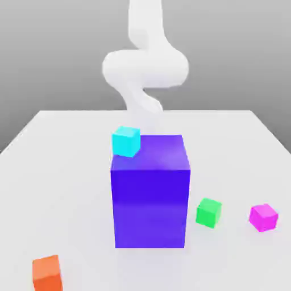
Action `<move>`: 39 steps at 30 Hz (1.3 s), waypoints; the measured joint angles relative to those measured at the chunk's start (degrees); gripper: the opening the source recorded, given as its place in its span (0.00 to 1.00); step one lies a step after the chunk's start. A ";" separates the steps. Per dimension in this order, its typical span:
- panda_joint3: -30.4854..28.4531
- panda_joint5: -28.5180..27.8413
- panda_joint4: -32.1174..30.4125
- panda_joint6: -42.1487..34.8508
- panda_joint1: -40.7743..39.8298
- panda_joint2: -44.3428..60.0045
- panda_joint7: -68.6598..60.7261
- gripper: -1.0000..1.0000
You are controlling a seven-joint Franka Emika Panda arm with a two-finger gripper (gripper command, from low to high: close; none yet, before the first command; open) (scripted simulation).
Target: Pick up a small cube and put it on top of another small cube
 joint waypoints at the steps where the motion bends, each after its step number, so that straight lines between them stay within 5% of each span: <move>1: -0.32 0.26 -0.76 1.10 2.15 2.18 -2.63 0.50; 17: 3.98 4.86 -12.01 17.53 25.41 34.35 -42.34 0.50; 24: 7.03 -2.49 -16.89 24.90 33.17 48.20 -52.72 0.50; 30: 4.04 -7.04 -15.39 34.29 36.22 60.57 -51.38 0.50; 31: 3.71 -7.30 -15.17 35.23 36.50 61.75 -51.17 0.00; 39: 4.07 -7.16 -15.48 33.88 36.20 60.18 -51.33 0.00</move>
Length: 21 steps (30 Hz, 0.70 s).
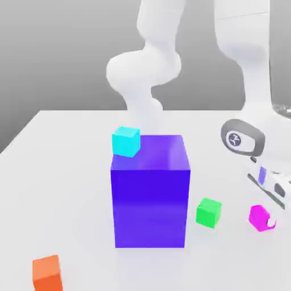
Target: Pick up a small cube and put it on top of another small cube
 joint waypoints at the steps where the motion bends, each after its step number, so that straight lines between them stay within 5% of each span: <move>1: 0.41 0.44 -0.35 -1.39 -0.31 -1.75 -0.36 0.00; 10: 0.18 8.18 -9.28 -10.78 -5.20 -20.00 -3.31 0.00; 16: -2.02 7.55 -18.47 -13.92 -9.88 -32.43 0.63 0.00; 21: -2.25 6.85 -19.78 -6.88 -11.11 -26.72 1.80 0.00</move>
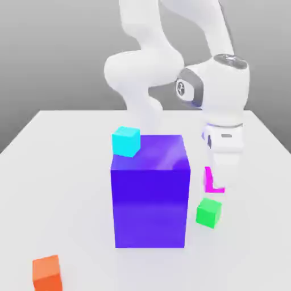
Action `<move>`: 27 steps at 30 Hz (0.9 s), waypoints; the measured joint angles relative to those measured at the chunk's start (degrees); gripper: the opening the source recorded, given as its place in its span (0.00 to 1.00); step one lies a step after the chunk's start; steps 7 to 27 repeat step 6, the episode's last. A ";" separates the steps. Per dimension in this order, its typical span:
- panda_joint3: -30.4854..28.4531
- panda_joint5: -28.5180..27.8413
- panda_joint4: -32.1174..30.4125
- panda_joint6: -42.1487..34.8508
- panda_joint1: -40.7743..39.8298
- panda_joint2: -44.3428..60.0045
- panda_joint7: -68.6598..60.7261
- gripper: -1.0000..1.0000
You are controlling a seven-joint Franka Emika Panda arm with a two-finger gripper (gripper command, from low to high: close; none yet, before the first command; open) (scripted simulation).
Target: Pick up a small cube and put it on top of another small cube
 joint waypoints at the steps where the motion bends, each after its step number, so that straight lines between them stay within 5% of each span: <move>1: -0.07 -0.12 0.07 1.94 0.01 2.00 0.08 0.00; 3: -0.13 -0.38 0.24 5.87 -0.05 6.10 0.27 0.00; 4: 0.00 -0.54 0.31 7.39 -0.25 7.68 0.39 1.00; 27: 0.00 -0.55 0.31 7.39 -0.34 7.68 0.39 1.00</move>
